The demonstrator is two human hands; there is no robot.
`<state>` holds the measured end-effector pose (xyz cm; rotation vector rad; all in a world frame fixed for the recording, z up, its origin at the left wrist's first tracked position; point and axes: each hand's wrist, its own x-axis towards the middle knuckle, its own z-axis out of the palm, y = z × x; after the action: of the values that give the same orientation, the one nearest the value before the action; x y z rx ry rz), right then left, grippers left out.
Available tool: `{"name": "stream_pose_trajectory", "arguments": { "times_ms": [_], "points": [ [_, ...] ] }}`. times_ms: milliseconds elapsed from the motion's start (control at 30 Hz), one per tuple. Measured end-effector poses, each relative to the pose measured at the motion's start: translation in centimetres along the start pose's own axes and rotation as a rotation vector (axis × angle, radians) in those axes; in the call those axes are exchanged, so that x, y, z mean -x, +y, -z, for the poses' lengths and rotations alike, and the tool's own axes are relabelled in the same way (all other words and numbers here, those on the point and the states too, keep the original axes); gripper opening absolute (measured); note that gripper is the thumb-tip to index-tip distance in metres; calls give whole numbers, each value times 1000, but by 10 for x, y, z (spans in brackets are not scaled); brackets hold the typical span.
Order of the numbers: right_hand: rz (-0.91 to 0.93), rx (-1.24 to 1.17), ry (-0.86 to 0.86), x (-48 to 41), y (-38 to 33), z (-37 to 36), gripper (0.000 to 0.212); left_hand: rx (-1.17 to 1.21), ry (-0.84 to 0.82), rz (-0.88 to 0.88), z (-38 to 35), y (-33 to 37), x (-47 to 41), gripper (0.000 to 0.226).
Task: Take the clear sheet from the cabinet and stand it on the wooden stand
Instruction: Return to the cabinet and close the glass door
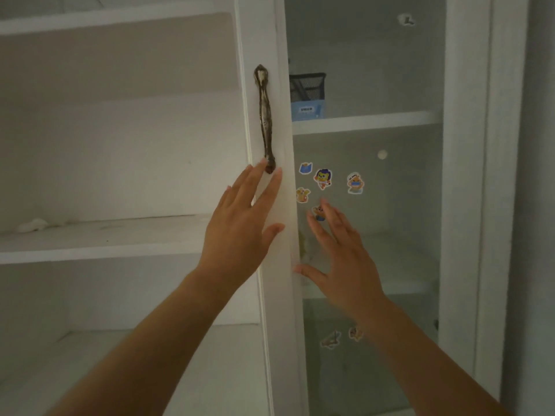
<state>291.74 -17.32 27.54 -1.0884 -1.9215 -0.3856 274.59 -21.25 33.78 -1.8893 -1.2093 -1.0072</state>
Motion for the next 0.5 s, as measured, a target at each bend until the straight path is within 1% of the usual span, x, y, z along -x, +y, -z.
{"name": "stream_pose_trajectory", "arguments": {
  "times_ms": [100, 200, 367, 500],
  "points": [
    [34, -18, -36, -1, 9, 4, 91, -94, -129, -33, -9, 10, -1, 87],
    [44, -19, -33, -1, 20, 9, 94, -125, -217, -10, -19, 12, 0, 92],
    [62, 96, -103, -3, 32, 8, 98, -145, -238, 15, -25, 14, 0, 93],
    [56, 124, -112, -4, 32, 4, 102, -144, -256, 32, -27, 13, -1, 97]
  ]
}}
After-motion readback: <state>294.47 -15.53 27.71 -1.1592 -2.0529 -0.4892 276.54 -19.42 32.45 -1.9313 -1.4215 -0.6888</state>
